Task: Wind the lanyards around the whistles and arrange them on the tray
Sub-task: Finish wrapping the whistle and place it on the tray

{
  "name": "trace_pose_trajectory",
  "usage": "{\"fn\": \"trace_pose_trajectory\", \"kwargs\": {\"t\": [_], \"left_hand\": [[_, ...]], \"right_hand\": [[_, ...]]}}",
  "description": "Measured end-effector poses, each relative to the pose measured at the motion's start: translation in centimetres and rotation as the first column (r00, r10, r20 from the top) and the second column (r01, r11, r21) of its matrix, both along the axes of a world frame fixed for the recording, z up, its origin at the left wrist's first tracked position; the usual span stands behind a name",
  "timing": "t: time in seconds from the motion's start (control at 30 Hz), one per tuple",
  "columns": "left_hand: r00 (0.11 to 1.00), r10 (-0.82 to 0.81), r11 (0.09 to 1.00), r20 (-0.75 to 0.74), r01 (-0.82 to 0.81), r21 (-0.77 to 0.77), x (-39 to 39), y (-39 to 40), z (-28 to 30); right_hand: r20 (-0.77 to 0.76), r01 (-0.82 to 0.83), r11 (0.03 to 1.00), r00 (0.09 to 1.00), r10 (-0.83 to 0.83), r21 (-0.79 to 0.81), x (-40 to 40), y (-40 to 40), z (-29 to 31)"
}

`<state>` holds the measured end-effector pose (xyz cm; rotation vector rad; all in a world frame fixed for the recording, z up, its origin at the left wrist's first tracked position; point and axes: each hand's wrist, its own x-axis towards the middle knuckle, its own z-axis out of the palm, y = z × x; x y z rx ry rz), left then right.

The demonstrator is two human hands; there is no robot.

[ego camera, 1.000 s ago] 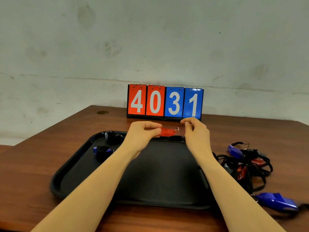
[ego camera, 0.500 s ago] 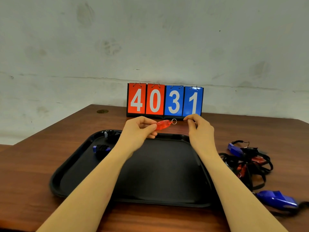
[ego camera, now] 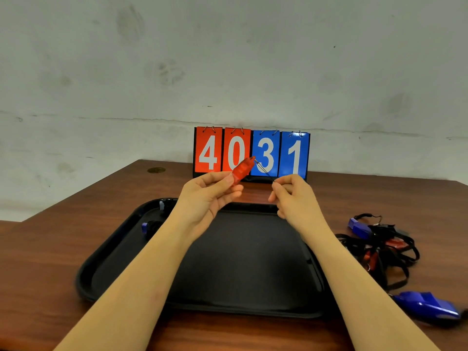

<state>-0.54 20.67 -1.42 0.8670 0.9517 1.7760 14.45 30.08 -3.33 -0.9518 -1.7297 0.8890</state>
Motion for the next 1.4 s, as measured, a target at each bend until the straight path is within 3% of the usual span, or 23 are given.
{"fn": "trace_pose_trajectory", "kwargs": {"t": [0.07, 0.2, 0.33, 0.43, 0.57, 0.67, 0.77, 0.9, 1.13, 1.4], "left_hand": [[0.999, -0.009, 1.0, 0.036, 0.008, 0.016, 0.0, 0.0, 0.0], [0.996, -0.037, 0.999, 0.081, 0.036, 0.018, 0.3, 0.0, 0.0], [0.998, -0.006, 0.999, 0.059, 0.003, 0.041, 0.3, 0.2, -0.3], [0.977, 0.124, 0.992, -0.171, -0.123, 0.014, 0.3, 0.3, -0.8], [0.758, 0.268, 0.953, -0.594, -0.301, 0.046, 0.4, 0.5, -1.5], [0.643, 0.295, 0.937, -0.707, -0.339, 0.083, 0.2, 0.7, -1.6], [0.612, 0.281, 0.941, -0.74, -0.325, 0.089, 0.2, 0.7, -1.6], [0.559, 0.221, 0.962, -0.8, -0.258, 0.085, 0.5, 0.4, -1.6], [0.498, 0.1, 0.986, -0.861, -0.164, 0.02, 0.7, 0.3, -1.7], [0.525, 0.031, 0.995, -0.85, -0.096, -0.023, 0.8, -0.1, -1.4]], "right_hand": [[-0.003, 0.029, 0.999, 1.0, -0.029, 0.019, 0.0, -0.2, 0.1], [0.117, 0.06, 0.976, 0.989, -0.086, 0.21, 0.1, -1.2, 0.3], [0.431, -0.133, 0.921, 0.901, -0.041, 0.365, -0.6, -2.3, 0.4], [0.59, -0.247, 0.889, 0.807, -0.032, 0.385, -1.2, -2.9, 0.5], [0.669, -0.325, 0.832, 0.74, -0.072, 0.449, -1.4, -3.6, 0.7], [0.626, -0.318, 0.782, 0.771, -0.116, 0.536, -1.1, -3.7, 0.8], [0.507, -0.256, 0.716, 0.847, -0.158, 0.65, -1.0, -3.4, 0.6], [0.412, -0.174, 0.721, 0.896, -0.167, 0.671, -0.7, -2.9, 0.4], [0.294, -0.097, 0.867, 0.954, -0.059, 0.488, -0.3, -2.5, 0.6], [0.084, -0.135, 0.979, 0.989, 0.123, 0.154, 0.7, -2.3, 1.0]]}}
